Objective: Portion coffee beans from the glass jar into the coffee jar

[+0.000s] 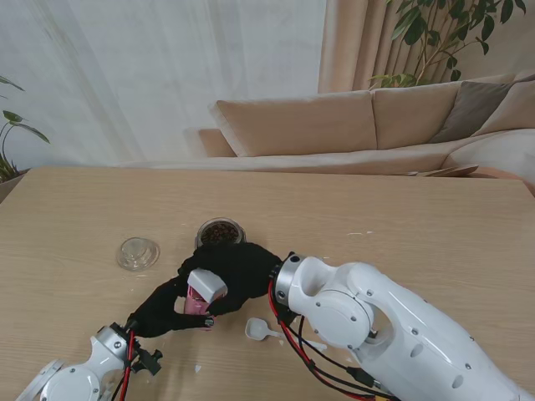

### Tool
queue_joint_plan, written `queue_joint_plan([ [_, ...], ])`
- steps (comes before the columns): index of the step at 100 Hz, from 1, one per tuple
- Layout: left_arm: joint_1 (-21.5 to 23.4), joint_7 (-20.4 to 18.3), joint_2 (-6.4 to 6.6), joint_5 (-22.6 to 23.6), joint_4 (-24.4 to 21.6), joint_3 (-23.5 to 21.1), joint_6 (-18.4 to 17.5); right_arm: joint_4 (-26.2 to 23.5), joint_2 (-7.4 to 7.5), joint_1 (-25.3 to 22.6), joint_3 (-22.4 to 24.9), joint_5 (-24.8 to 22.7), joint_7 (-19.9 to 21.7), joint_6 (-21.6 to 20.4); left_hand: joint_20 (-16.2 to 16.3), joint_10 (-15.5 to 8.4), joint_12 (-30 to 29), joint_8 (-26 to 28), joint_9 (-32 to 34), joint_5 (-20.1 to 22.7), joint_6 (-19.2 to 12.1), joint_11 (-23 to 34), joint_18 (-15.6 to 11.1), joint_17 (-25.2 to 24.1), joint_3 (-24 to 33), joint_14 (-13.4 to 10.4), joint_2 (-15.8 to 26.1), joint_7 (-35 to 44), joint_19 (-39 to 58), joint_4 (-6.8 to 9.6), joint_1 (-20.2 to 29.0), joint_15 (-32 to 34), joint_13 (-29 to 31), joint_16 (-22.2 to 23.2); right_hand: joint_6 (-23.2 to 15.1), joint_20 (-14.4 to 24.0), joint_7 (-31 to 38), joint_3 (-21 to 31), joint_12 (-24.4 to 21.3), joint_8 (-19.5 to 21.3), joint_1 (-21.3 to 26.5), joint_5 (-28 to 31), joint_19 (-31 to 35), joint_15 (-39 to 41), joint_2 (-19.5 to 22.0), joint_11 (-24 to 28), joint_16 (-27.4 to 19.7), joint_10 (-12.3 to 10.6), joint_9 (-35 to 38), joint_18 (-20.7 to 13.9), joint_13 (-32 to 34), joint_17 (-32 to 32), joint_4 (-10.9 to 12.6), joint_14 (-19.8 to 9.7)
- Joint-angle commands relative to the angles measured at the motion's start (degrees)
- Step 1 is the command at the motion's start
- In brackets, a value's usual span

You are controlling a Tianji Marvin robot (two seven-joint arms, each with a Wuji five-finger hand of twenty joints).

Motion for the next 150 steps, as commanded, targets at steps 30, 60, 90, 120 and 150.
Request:
queue_joint_plan([
  [30,0.4,-0.8,-0.35,-0.2,-0.4,-0.3,-0.3,-2.7,-0.20,-3.4,3.1,-2.0,-0.5,0.8,0.3,-5.9,3.2,4.5,3.5,2.6,-9.4,6.5,-0.3,0.8,9.1,-0.9,11.8,9.7,1.9,4.20,11.3,0.0,-1.5,-0.2,-0.3,-0.8,-8.7,0.6,-3.6,-1.4,2.8,-1.5,-7.6,-8.0,0.3,-6.6,-4.3,-2.9,-1.5,4.3,-4.8,-6.9,1.2,1.1],
  [60,0.5,-0.9,-0.31,-0.3,-0.4,-0.5,-0.7,-2.4,-0.06,-3.8,4.1,-4.3,0.1,0.5,0.3,-5.9,3.1,4.5,3.5,2.6,-9.4,6.5,-0.3,0.7,9.2,-0.9,11.8,9.7,1.8,4.19,11.3,-0.1,-1.4,-0.1,-1.2,-0.1,-8.9,11.5,-3.6,-3.2,5.8,0.2,-8.6,-8.6,0.0,0.3,-4.7,-4.6,-1.2,3.0,-4.2,-8.7,10.7,-1.7],
  [90,0.5,-1.0,-0.27,-0.3,-0.4,-0.6,-0.9,-0.6,-0.54,-3.0,2.9,-4.3,-2.3,0.9,0.3,-5.9,3.1,4.5,3.5,2.6,-9.4,6.5,-0.4,0.8,9.3,-0.9,11.8,9.7,1.8,4.17,11.2,-0.1,-1.4,-0.1,0.9,1.3,0.4,8.0,2.9,-0.5,2.8,11.7,-5.6,-4.6,-0.3,9.7,-2.7,-3.0,7.2,2.2,-2.1,-7.5,4.0,-2.2],
  [120,0.4,-1.1,-0.27,-0.5,-0.3,-0.6,-1.0,0.4,-1.05,-1.7,1.0,-5.2,-4.1,2.7,0.3,-5.9,3.1,4.5,3.5,2.6,-9.4,6.4,-0.4,0.8,9.3,-0.8,11.8,9.7,1.8,4.18,11.2,-0.1,-1.4,-0.1,4.2,2.1,16.6,1.9,8.4,12.2,-3.3,15.6,-2.5,-0.8,2.1,15.3,-1.1,-0.3,9.7,1.7,-1.3,-6.4,0.4,-1.8],
  [150,0.5,-1.2,-0.24,-0.6,-0.4,-0.6,-1.1,0.8,-1.37,-0.9,-0.3,-6.1,-5.1,4.8,0.3,-5.9,3.1,4.5,3.5,2.6,-9.4,6.5,-0.4,0.8,9.3,-0.9,11.8,9.7,1.8,4.17,11.2,-0.1,-1.4,-0.1,8.7,1.9,25.1,-6.5,7.5,12.4,-11.1,10.2,-1.8,-0.6,8.1,14.6,-1.3,2.5,6.1,1.9,-2.8,-7.4,-0.8,-0.8],
])
